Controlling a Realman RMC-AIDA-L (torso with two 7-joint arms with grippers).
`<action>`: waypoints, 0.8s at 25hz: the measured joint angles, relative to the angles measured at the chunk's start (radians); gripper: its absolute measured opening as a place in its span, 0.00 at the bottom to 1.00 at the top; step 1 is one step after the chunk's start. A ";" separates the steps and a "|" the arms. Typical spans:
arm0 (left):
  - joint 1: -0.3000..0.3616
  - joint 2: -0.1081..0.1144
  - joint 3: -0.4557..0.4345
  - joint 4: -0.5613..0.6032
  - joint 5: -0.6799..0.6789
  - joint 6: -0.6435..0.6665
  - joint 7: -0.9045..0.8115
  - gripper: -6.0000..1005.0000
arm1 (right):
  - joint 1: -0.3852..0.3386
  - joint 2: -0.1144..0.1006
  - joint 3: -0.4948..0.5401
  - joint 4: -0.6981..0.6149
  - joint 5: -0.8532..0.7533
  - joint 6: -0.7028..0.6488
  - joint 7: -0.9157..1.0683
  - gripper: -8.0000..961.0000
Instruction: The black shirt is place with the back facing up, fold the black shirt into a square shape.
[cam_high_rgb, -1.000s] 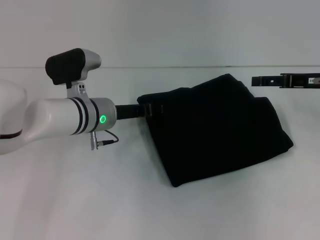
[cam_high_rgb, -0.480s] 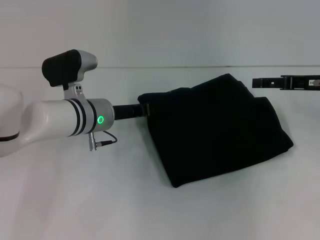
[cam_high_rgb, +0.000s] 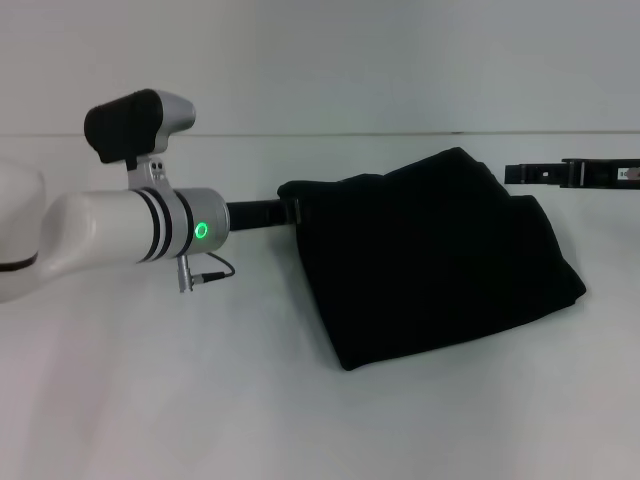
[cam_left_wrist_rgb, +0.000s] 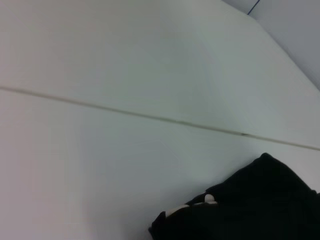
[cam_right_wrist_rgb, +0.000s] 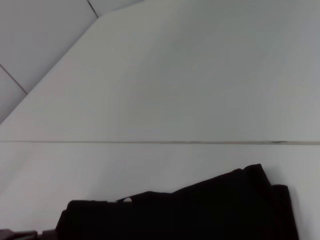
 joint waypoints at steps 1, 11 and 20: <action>-0.005 0.003 0.001 0.000 0.002 0.001 0.000 0.03 | 0.000 0.000 0.000 0.003 0.000 0.001 0.000 0.93; -0.052 0.049 0.005 0.000 0.009 0.008 -0.003 0.03 | -0.003 0.011 0.003 0.011 0.000 0.002 0.001 0.93; -0.089 0.061 0.037 0.002 0.010 -0.021 -0.002 0.03 | -0.005 0.023 0.000 0.012 0.000 0.012 0.002 0.93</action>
